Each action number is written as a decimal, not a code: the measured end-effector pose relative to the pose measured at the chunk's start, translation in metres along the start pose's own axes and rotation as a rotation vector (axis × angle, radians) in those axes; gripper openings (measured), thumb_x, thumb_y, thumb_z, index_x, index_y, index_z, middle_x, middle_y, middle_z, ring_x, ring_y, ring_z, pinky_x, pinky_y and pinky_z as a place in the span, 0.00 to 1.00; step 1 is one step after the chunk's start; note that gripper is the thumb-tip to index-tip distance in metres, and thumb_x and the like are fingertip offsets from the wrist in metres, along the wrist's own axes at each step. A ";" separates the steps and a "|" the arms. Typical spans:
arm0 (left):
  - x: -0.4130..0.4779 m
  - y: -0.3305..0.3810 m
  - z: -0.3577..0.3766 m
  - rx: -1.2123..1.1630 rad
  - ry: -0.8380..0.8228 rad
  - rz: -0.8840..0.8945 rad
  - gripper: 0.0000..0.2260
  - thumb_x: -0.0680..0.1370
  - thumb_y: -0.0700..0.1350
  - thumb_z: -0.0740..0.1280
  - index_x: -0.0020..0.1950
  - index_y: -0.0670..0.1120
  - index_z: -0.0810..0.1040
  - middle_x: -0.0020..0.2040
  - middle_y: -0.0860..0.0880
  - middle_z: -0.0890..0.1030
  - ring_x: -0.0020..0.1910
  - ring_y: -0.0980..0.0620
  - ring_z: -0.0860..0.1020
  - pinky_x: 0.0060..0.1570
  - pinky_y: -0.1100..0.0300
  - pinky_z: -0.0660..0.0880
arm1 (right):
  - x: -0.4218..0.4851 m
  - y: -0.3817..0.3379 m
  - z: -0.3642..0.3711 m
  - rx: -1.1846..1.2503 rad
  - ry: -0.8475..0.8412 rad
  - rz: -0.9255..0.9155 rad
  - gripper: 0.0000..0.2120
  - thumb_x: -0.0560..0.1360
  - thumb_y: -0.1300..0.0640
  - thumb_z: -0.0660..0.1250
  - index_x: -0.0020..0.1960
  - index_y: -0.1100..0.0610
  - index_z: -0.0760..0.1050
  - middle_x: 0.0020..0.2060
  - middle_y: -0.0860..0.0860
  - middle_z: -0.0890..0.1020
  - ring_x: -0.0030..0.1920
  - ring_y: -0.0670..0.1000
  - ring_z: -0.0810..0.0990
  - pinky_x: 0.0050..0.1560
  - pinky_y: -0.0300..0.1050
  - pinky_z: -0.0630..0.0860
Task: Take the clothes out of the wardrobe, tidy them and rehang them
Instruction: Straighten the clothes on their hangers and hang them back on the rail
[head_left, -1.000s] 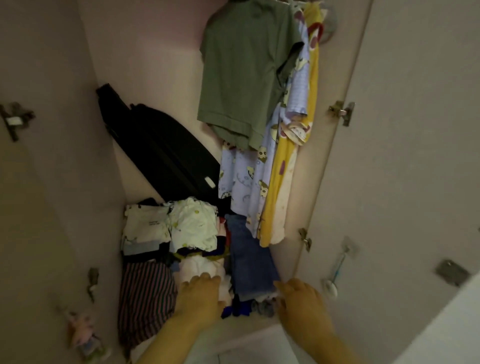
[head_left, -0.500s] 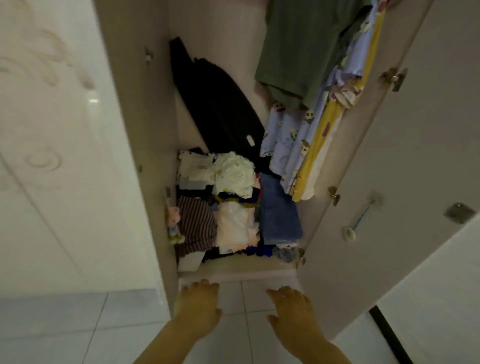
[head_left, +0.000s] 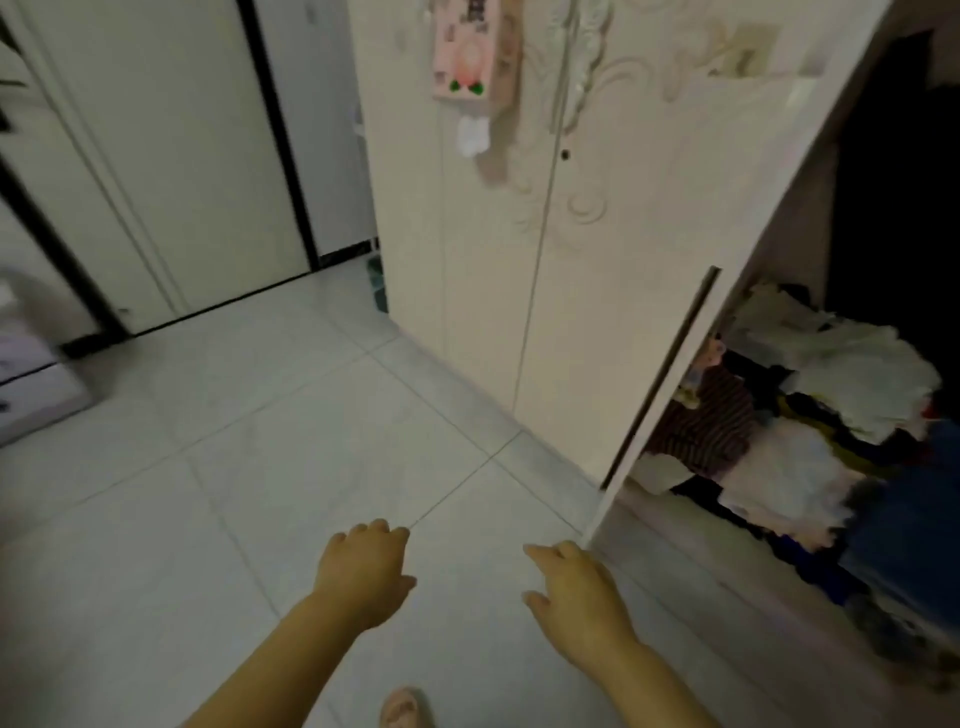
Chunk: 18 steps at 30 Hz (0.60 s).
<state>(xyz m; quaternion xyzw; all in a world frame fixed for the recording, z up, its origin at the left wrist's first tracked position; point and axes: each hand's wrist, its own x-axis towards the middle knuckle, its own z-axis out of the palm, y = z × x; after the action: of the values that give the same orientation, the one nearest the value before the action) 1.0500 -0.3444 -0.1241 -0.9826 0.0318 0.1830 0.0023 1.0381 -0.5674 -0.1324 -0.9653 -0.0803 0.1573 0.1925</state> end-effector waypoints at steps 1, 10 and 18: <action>-0.015 -0.021 0.005 -0.018 0.003 -0.057 0.24 0.79 0.57 0.59 0.72 0.49 0.62 0.67 0.48 0.69 0.64 0.48 0.69 0.62 0.55 0.66 | 0.004 -0.020 0.009 -0.008 -0.025 -0.058 0.24 0.79 0.50 0.59 0.74 0.49 0.60 0.67 0.50 0.68 0.66 0.52 0.67 0.67 0.42 0.63; -0.143 -0.190 0.053 -0.241 0.048 -0.527 0.24 0.78 0.57 0.59 0.72 0.50 0.63 0.67 0.49 0.70 0.63 0.49 0.70 0.62 0.56 0.67 | 0.040 -0.219 0.080 -0.178 -0.199 -0.510 0.24 0.79 0.50 0.58 0.74 0.49 0.60 0.67 0.51 0.68 0.66 0.51 0.67 0.66 0.41 0.62; -0.234 -0.345 0.098 -0.422 0.074 -0.849 0.22 0.77 0.57 0.61 0.68 0.49 0.66 0.65 0.49 0.70 0.63 0.47 0.70 0.61 0.54 0.66 | 0.054 -0.420 0.169 -0.371 -0.343 -0.837 0.24 0.79 0.49 0.59 0.74 0.50 0.60 0.67 0.51 0.68 0.66 0.52 0.67 0.66 0.43 0.62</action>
<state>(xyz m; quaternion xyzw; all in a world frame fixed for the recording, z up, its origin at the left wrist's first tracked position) 0.8186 0.0156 -0.1333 -0.8935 -0.4104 0.1333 -0.1240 0.9927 -0.1135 -0.1290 -0.8283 -0.5187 0.2062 0.0482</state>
